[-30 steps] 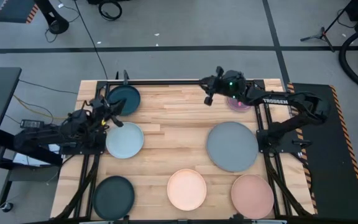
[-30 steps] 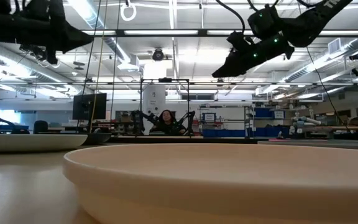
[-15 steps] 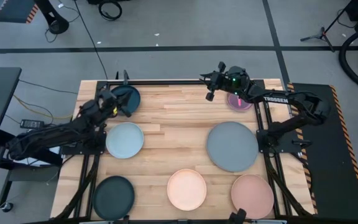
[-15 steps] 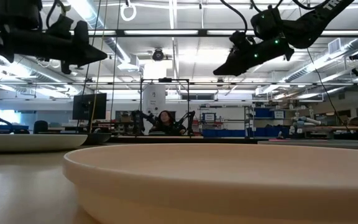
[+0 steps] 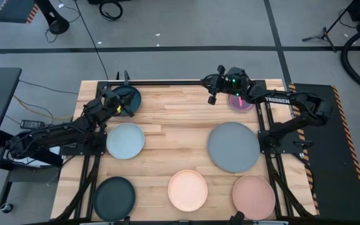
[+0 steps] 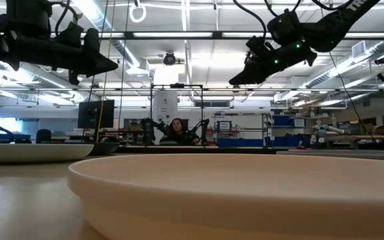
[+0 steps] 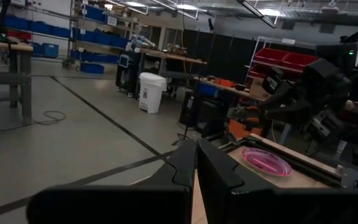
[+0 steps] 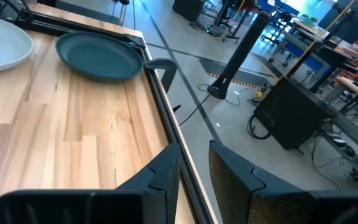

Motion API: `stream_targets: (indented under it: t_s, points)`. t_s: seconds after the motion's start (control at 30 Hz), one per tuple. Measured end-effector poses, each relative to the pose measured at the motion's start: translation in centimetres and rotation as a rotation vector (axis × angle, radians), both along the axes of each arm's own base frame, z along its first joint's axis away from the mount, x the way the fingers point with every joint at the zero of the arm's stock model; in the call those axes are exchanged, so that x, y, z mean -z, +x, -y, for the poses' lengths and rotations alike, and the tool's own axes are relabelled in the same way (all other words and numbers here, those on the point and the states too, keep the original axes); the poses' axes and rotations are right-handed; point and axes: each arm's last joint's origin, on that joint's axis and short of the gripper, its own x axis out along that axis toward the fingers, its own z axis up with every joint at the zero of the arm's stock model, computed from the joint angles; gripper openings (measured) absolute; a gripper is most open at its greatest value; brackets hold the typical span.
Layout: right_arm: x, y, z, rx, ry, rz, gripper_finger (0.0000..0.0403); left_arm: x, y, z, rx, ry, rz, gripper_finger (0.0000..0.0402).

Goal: Stack plastic plates
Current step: Stack the top black plate on top of the gray plate

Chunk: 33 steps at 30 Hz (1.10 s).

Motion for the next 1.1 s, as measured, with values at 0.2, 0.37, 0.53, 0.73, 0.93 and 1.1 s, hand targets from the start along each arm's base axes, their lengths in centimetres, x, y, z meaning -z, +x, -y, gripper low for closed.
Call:
stream_targets:
  t_s: [0.2,0.37,0.53,0.73,0.93,1.1]
  points:
    - [0.1,0.1,-0.2,-0.008,0.005,-0.007,0.0094,0.1,0.4,0.4,0.034,0.006,-0.014,0.0069]
    - [0.1,0.2,-0.3,-0.014,0.006,-0.008,0.0094,0.5,0.9,0.8,0.057,0.026,-0.074,0.0137]
    - [0.1,0.2,-0.3,-0.014,0.006,-0.008,0.0094,0.9,1.1,0.6,0.031,0.014,-0.105,0.02]
    - [0.1,0.2,-0.3,-0.014,0.008,-0.009,0.0094,0.3,2.0,0.0,0.023,-0.024,-0.168,0.023]
    - [0.4,0.1,-0.4,-0.019,0.028,-0.034,0.0094,-0.9,4.2,-1.2,-0.024,-0.084,-0.42,0.0231]
    - [0.6,0.1,-0.4,-0.012,0.042,-0.051,0.0094,-0.8,6.0,-2.3,-0.035,-0.149,-0.592,0.0231]
